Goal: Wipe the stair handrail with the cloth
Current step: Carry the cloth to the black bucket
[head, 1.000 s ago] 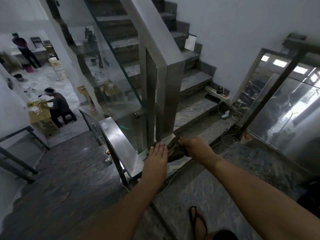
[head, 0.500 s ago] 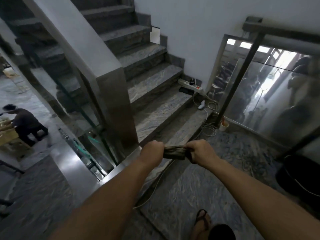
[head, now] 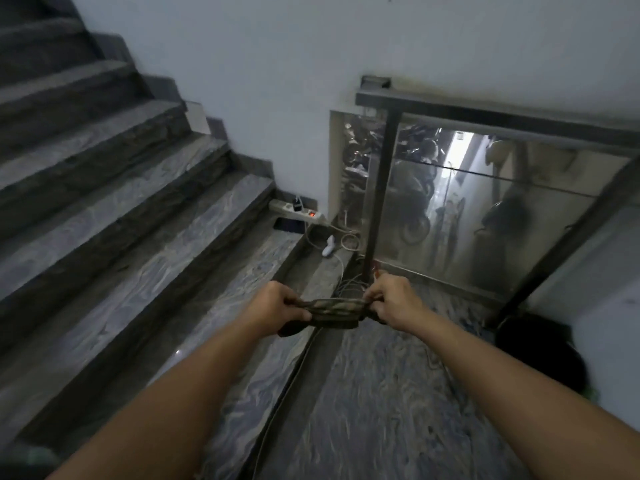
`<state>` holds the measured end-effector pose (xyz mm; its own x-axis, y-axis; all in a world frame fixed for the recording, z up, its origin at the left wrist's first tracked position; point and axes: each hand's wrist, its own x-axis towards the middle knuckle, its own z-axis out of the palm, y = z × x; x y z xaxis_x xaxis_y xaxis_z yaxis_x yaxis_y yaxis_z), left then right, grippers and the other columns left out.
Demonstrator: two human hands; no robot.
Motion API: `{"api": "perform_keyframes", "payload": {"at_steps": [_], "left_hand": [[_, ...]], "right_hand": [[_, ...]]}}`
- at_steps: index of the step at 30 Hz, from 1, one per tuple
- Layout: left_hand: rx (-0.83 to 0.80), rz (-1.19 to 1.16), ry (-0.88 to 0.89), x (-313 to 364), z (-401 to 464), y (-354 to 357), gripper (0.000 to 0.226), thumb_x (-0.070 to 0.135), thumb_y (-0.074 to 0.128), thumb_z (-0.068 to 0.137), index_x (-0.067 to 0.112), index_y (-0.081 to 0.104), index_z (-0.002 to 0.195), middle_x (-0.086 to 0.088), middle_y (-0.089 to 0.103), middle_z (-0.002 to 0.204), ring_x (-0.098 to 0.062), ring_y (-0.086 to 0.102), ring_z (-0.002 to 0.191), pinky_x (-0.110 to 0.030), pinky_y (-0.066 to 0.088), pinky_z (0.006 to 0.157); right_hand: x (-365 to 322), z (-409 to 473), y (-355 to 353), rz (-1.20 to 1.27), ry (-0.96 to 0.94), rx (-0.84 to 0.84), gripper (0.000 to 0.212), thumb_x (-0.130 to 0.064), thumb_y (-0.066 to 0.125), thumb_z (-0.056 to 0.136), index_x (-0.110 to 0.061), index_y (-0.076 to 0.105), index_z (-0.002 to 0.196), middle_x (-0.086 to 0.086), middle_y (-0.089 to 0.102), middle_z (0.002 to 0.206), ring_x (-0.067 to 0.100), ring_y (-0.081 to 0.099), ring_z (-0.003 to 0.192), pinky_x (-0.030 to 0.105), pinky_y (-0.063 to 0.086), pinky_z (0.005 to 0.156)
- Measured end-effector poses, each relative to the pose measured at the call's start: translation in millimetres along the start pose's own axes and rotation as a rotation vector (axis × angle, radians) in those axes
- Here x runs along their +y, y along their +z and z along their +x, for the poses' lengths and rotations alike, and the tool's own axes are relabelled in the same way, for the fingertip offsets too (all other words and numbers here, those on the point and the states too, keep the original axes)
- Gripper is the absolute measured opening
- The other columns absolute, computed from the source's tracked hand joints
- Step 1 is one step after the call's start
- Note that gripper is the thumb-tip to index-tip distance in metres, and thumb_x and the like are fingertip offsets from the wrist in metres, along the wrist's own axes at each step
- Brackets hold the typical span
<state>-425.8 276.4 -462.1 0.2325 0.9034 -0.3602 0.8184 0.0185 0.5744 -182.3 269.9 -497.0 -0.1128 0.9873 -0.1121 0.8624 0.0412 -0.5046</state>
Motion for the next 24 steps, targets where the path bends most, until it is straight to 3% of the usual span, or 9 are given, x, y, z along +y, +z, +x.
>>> {"api": "perform_keyframes", "payload": {"at_steps": [3,6,9,11,16,21,24], "left_hand": [[-0.015,-0.045,0.068,51,39,-13,0.019,0.031,0.061,0.089,0.019,0.074,0.096,0.003,0.067,0.082,-0.010,0.061,0.078,-0.024,0.047,0.064],[-0.062,-0.071,0.086,96,77,-21,0.020,0.025,0.056,0.092,0.020,0.074,0.083,0.001,0.064,0.078,-0.009,0.059,0.074,-0.021,0.043,0.060],[-0.109,-0.027,0.165,133,118,-30,0.012,0.025,0.061,0.088,0.024,0.072,0.085,-0.005,0.068,0.100,-0.016,0.062,0.101,-0.025,0.049,0.080],[-0.128,0.021,0.241,158,146,-37,0.011,0.026,0.065,0.085,0.023,0.072,0.093,-0.002,0.068,0.100,-0.013,0.061,0.099,-0.032,0.049,0.093],[-0.186,0.090,0.409,212,227,-45,0.017,0.025,0.071,0.080,0.020,0.074,0.095,0.006,0.067,0.087,-0.010,0.062,0.086,-0.027,0.050,0.082],[-0.218,0.106,0.599,262,302,-40,0.013,0.025,0.068,0.083,0.016,0.077,0.084,-0.001,0.071,0.073,0.005,0.054,0.057,-0.005,0.035,0.057],[-0.293,0.128,0.641,292,336,-33,0.013,0.025,0.066,0.085,0.018,0.077,0.086,0.005,0.066,0.069,0.003,0.054,0.058,-0.011,0.039,0.059]], "right_hand": [[25,17,-49,0.006,0.057,0.040,0.023,-0.013,0.068,0.073,-0.026,0.076,0.090,0.002,0.070,0.094,0.021,0.063,0.092,0.031,0.051,0.081],[45,29,-88,0.053,0.152,0.081,0.022,-0.010,0.064,0.077,-0.024,0.075,0.090,0.001,0.071,0.094,0.018,0.064,0.090,0.026,0.048,0.076],[68,45,-123,0.088,0.244,0.116,0.022,-0.009,0.063,0.077,-0.024,0.072,0.090,0.002,0.071,0.092,0.018,0.063,0.087,0.027,0.048,0.070],[83,57,-145,0.092,0.290,0.149,0.018,-0.009,0.064,0.076,-0.024,0.071,0.086,0.003,0.070,0.090,0.018,0.062,0.083,0.026,0.048,0.067],[120,88,-190,0.057,0.399,0.224,0.012,-0.018,0.070,0.070,-0.028,0.068,0.076,-0.002,0.071,0.077,0.016,0.064,0.074,0.032,0.055,0.067],[154,113,-222,0.032,0.534,0.291,0.011,-0.018,0.072,0.070,-0.026,0.071,0.078,-0.008,0.064,0.069,0.010,0.060,0.070,0.021,0.042,0.062],[173,120,-237,0.038,0.599,0.333,0.011,-0.018,0.072,0.070,-0.026,0.071,0.077,-0.009,0.062,0.066,0.011,0.060,0.070,0.024,0.050,0.065]]}}
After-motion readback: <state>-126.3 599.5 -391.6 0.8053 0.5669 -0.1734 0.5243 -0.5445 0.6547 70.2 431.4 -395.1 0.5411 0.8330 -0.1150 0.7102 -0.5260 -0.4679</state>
